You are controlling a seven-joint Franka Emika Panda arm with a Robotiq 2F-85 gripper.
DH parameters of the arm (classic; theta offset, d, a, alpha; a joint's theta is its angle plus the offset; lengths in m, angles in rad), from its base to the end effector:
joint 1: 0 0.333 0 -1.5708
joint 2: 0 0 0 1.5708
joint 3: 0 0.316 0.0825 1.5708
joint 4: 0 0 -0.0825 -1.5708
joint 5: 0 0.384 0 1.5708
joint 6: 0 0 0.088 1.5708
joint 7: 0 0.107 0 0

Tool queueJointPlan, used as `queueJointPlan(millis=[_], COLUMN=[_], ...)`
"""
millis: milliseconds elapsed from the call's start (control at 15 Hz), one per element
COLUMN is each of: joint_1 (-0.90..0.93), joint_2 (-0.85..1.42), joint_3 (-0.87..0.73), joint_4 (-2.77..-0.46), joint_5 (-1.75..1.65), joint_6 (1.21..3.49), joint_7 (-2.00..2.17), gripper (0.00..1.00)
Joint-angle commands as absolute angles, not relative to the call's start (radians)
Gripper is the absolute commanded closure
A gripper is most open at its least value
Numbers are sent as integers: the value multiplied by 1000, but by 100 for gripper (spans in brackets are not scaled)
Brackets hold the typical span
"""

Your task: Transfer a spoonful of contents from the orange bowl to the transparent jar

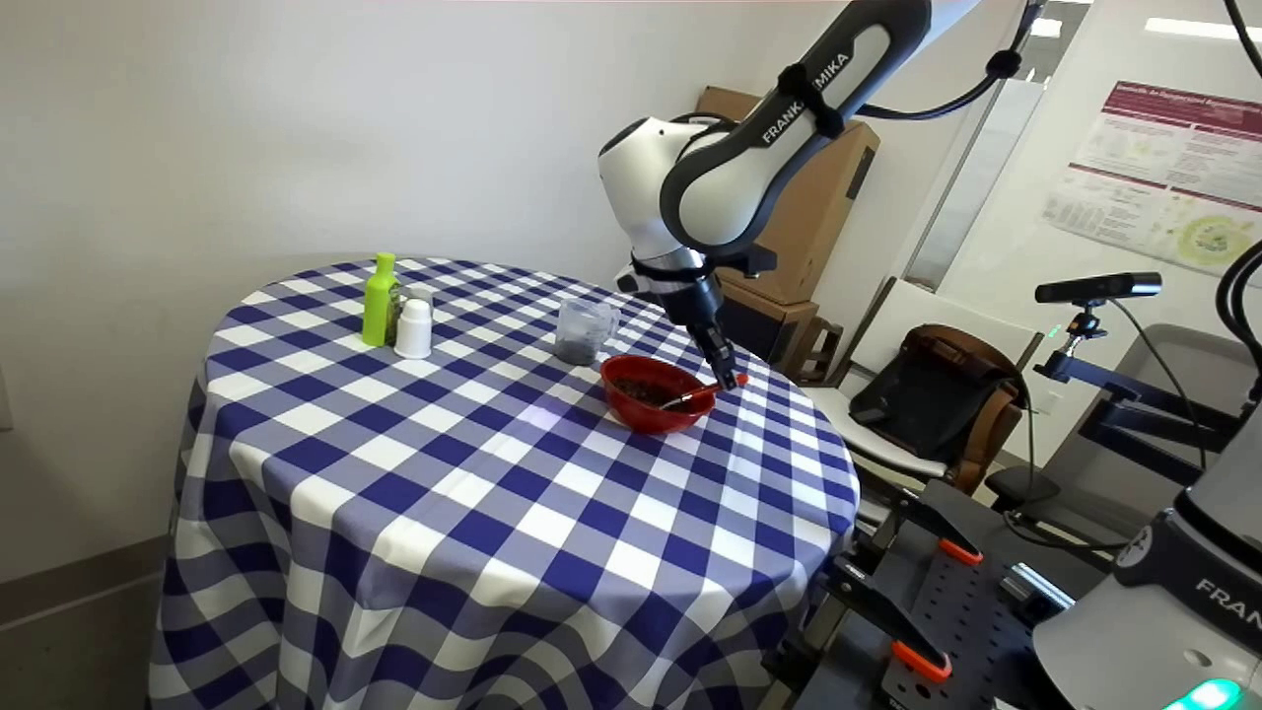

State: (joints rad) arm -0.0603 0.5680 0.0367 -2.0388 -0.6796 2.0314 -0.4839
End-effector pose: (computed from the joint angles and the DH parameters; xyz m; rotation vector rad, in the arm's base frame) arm 0.5316 -0.0474 0.1349 2.3751 1.2217 -0.9032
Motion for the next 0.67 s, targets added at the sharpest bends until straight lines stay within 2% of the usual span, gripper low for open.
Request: queueJointPlan(millis=[0, 600], joint_1=[-66, -86], joint_2=[600, 587], joint_3=[23, 23], joint_4=[-1978, -1962], joint_5=[-646, -573], joint_6=[2003, 2000], joint_7=[-504, -523], gripper=[95, 95])
